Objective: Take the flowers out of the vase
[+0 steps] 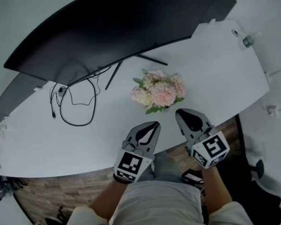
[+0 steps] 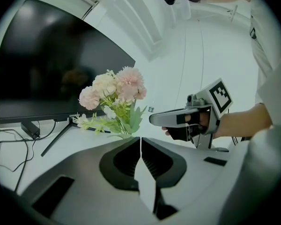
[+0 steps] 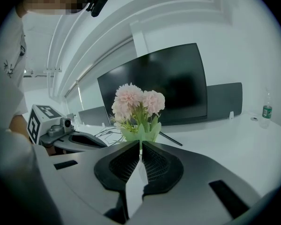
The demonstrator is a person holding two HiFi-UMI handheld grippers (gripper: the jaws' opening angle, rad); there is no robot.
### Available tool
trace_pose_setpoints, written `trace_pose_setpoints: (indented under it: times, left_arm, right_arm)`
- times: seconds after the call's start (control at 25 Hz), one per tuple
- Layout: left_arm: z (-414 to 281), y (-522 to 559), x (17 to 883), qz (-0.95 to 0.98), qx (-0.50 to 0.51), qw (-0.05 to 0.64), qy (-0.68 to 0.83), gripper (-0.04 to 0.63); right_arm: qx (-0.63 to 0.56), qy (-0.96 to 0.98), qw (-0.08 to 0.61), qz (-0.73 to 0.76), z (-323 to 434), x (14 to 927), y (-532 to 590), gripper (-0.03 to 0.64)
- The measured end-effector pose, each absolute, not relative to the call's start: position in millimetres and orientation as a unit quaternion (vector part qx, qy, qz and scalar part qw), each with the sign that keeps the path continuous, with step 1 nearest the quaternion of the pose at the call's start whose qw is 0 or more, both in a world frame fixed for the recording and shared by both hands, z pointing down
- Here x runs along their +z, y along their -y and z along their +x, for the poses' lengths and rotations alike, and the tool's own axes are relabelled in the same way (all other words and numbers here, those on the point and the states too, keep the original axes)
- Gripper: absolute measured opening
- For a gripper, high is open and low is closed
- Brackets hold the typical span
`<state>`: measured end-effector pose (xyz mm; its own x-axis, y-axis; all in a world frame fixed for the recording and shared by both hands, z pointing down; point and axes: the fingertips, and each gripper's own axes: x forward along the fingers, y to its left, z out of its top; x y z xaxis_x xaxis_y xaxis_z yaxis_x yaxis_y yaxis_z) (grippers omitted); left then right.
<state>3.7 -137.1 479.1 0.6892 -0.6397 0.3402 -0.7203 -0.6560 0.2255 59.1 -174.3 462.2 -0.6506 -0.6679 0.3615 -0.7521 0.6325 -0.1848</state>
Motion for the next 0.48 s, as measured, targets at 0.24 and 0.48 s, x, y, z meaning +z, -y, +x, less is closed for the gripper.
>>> trace_pose_setpoints:
  times: [0.24, 0.48]
  left_arm:
    - [8, 143, 500, 0.901, 0.130, 0.185, 0.371, 0.051]
    - [8, 153, 521, 0.897, 0.151, 0.192, 0.369, 0.115]
  right_arm:
    - [0.175, 0.891, 0.120, 0.401, 57, 474, 183, 0.064]
    - [0.183, 0.889, 0.125, 0.401, 56, 487, 190, 0.131]
